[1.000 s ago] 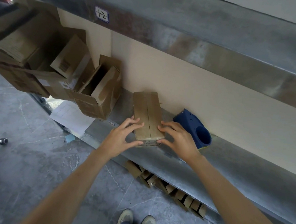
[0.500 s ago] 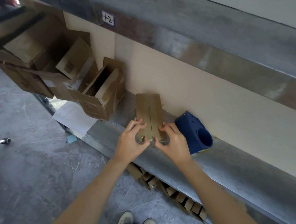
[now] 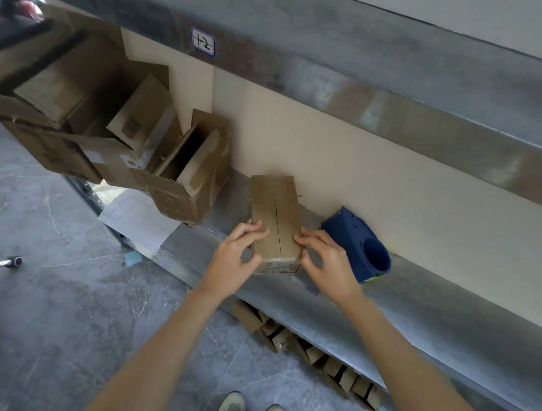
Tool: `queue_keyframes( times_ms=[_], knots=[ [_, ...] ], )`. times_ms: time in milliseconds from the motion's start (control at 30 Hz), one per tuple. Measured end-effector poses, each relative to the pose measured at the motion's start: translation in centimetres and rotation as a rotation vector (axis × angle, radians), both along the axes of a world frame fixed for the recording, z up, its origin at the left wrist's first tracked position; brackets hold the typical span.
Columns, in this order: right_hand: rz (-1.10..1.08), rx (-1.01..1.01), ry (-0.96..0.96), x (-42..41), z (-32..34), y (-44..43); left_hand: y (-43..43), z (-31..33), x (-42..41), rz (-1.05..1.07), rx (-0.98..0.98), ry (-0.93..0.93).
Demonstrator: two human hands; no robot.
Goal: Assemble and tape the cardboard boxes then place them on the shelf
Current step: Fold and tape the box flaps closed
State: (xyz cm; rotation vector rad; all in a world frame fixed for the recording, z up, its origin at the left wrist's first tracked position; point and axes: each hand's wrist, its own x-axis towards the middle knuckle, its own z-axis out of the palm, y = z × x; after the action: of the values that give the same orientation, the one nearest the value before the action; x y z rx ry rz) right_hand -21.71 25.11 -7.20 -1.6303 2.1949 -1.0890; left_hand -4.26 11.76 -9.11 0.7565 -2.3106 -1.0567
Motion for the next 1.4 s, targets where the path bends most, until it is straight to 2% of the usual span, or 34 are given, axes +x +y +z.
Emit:
queue_keyframes(
  times_ms=[233, 400, 600, 867, 1200, 1400],
  knots=[
    [0.046, 0.037, 0.006, -0.6, 0.2, 0.1, -0.6, -0.2, 0.4, -0.057, 0.001, -0.047],
    [0.158, 0.195, 0.062, -2.3, 0.8, 0.4, -1.2, -0.2, 0.5, -0.086, 0.019, -0.055],
    [0.116, 0.041, 0.051, -1.6, 0.5, -0.1, -0.8, -0.5, 0.4, -0.053, -0.030, 0.014],
    [0.018, -0.045, -0.033, -0.8, -0.3, -0.7, -0.3, -0.7, -0.1, 0.029, -0.059, 0.096],
    [-0.081, 0.010, -0.163, 0.0, -0.2, -1.1, -0.5, -1.1, -0.2, 0.018, 0.053, 0.104],
    [-0.060, 0.048, -0.132, 0.2, 0.0, -0.8, -0.8, -0.8, 0.0, -0.010, 0.062, 0.063]
  ],
)
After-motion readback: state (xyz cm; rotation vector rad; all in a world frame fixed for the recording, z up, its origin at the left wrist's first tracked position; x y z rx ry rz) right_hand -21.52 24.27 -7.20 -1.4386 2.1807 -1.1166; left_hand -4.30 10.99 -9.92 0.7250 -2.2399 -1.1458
